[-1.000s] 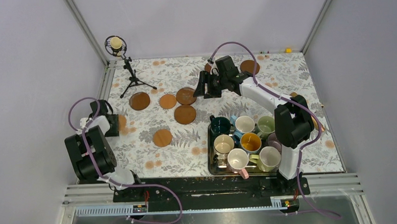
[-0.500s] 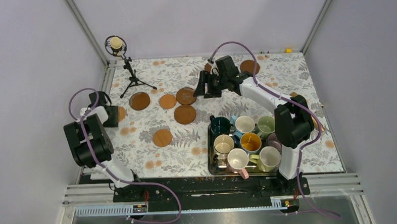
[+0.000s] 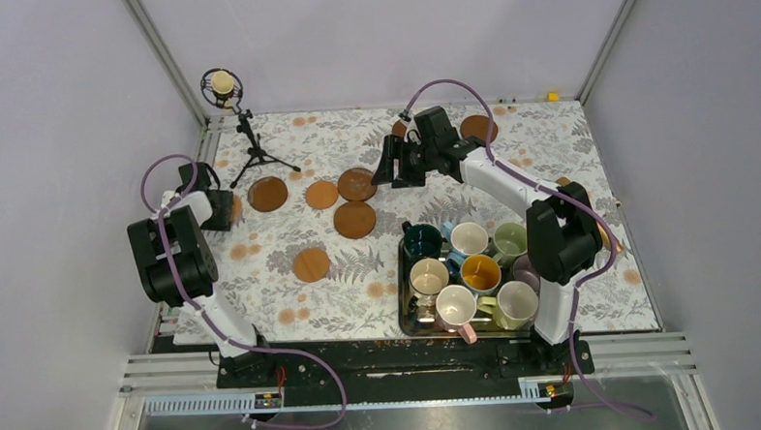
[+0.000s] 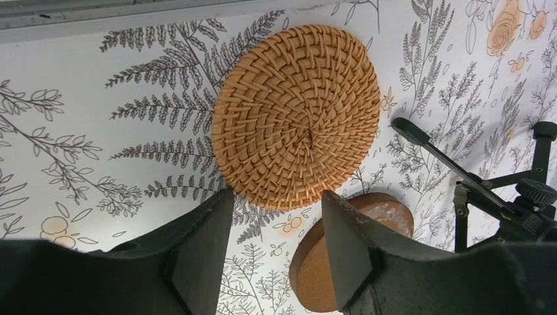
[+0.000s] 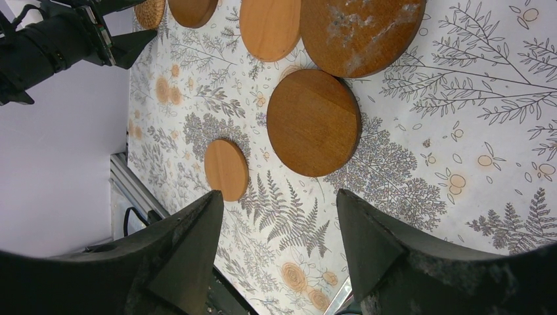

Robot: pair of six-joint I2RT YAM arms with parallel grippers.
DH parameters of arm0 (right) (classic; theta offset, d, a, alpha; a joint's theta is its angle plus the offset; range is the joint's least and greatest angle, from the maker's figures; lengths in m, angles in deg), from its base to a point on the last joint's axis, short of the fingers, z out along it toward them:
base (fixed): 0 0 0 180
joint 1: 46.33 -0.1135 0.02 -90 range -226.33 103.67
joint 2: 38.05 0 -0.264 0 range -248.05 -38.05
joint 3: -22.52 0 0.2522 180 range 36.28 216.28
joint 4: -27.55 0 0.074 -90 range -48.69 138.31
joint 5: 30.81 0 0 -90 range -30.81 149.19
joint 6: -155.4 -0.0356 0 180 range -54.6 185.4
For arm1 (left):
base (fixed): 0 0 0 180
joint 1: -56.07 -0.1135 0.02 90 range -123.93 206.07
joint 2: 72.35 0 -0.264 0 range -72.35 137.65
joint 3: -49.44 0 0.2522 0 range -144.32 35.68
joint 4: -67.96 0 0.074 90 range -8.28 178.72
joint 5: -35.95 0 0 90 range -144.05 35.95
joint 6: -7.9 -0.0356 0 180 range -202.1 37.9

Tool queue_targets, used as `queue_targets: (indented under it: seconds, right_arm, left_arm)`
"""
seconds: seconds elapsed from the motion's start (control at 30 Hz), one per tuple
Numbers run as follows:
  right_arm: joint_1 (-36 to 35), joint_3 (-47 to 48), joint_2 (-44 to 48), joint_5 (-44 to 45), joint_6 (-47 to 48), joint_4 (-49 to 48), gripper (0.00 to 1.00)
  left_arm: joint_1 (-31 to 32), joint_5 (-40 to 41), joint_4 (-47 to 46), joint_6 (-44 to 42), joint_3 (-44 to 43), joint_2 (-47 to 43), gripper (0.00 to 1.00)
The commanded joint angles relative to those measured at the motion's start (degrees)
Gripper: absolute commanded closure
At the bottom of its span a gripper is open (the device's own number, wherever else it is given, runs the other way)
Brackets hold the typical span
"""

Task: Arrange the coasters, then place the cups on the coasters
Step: Move the coaster to the corner of the board.

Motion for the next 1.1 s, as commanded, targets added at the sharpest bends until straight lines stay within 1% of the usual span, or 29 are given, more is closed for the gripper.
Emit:
queue_targets:
  seconds: [0.0,0.13,0.23,0.37,0.5,0.6,0.8,0.97,1.07]
  right_arm:
    - [0.34,-0.07,2.45,0.48,1.15,-0.65,0.28]
    - [0.33,-0.1,2.65,0.44,0.95,-0.53,0.28]
    - [0.33,-0.06,2.95,0.56,1.03,-0.19,0.28]
    - [0.33,0.04,3.53,1.05,1.35,0.45,0.28]
    - [0.34,-0.21,3.93,0.94,1.3,0.39,0.28]
    - [0.34,-0.06,3.75,0.77,1.26,0.45,0.28]
    - [0.38,-0.34,4.18,0.51,1.15,0.42,0.28]
    - [0.34,-0.45,4.48,0.57,1.17,0.45,0.28]
    - [0.34,-0.33,4.38,0.49,1.27,0.44,0.28]
  left_arm:
    - [0.19,-0.47,-1.11,-0.67,-1.55,1.08,0.47]
    - [0.58,-2.32,-4.16,-1.62,-1.35,1.73,0.47]
    - [0.89,-4.69,-2.01,-1.93,-2.24,1.97,0.47]
    - [2.2,-6.07,-3.47,-1.44,0.54,-2.67,0.47]
    - [3.79,-6.09,-2.92,-1.95,0.55,-6.44,0.46]
    - [4.98,-5.51,-3.29,-1.11,0.61,-7.45,0.45]
    - [6.93,-5.43,-6.43,-1.91,-2.21,-3.28,0.45]
    - [7.79,-6.26,-6.84,-2.19,-5.82,1.4,0.46]
    - [8.05,-6.5,-6.66,-2.21,-6.58,3.16,0.46]
